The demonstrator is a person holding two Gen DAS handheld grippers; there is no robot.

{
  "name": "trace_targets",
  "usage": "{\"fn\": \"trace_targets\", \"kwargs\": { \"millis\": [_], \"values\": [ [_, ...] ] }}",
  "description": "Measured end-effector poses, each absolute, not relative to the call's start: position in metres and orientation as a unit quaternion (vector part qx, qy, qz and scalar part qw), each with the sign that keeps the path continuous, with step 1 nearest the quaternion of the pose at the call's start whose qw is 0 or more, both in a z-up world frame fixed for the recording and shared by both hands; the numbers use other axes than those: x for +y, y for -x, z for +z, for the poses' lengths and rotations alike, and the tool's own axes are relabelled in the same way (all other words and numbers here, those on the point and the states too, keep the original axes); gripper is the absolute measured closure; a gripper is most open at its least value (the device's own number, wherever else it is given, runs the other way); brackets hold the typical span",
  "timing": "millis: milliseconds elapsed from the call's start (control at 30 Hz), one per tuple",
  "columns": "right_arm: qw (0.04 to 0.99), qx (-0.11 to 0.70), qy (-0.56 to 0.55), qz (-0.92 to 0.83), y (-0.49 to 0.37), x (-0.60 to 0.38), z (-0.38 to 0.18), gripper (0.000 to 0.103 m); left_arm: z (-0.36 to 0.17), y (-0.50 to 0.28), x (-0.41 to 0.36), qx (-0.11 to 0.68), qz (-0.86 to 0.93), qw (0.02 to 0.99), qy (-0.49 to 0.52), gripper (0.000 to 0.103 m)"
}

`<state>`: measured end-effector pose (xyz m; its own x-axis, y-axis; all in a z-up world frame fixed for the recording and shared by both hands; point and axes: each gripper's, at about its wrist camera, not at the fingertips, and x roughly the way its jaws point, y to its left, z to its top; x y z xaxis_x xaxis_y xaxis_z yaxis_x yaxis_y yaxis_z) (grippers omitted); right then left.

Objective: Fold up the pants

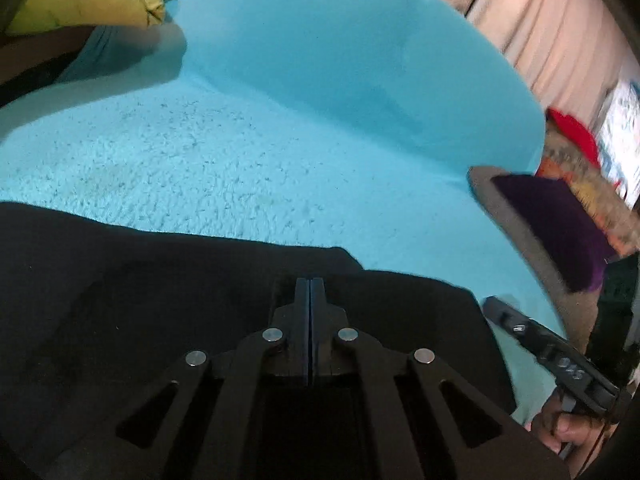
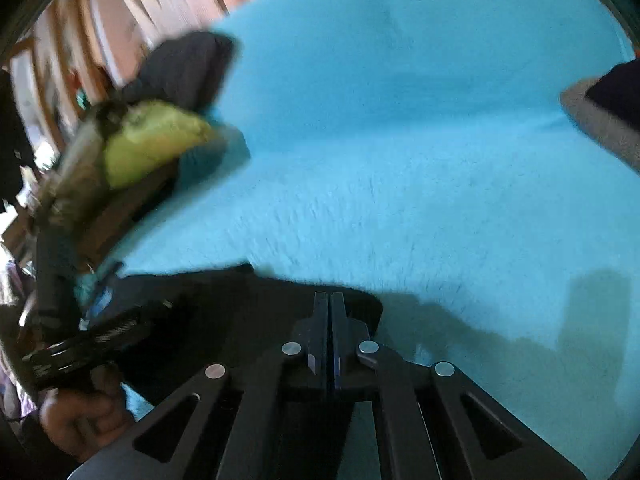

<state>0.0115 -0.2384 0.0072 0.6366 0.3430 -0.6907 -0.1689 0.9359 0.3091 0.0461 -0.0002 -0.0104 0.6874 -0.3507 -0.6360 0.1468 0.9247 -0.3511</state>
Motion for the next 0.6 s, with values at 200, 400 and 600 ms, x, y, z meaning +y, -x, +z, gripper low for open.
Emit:
{"fn": "trace_targets", "kwargs": {
  "millis": [200,400,600],
  "values": [
    [0.881,0.429,-0.148,0.135,-0.023,-0.239,-0.01,0.103,-0.012,-0.045,-0.003,0.377,-0.119,0.908,0.137,0.101],
    [0.899,0.397,-0.121,0.141,-0.014,-0.231,0.019,0.102,-0.01,-0.039,-0.004,0.369,-0.114,0.911,0.147,0.102],
    [0.865,0.441,-0.04,0.238,-0.033,-0.16,0.014,0.103,-0.013,-0.041,0.0,0.368,-0.118,0.908,0.161,0.102]
  ]
}}
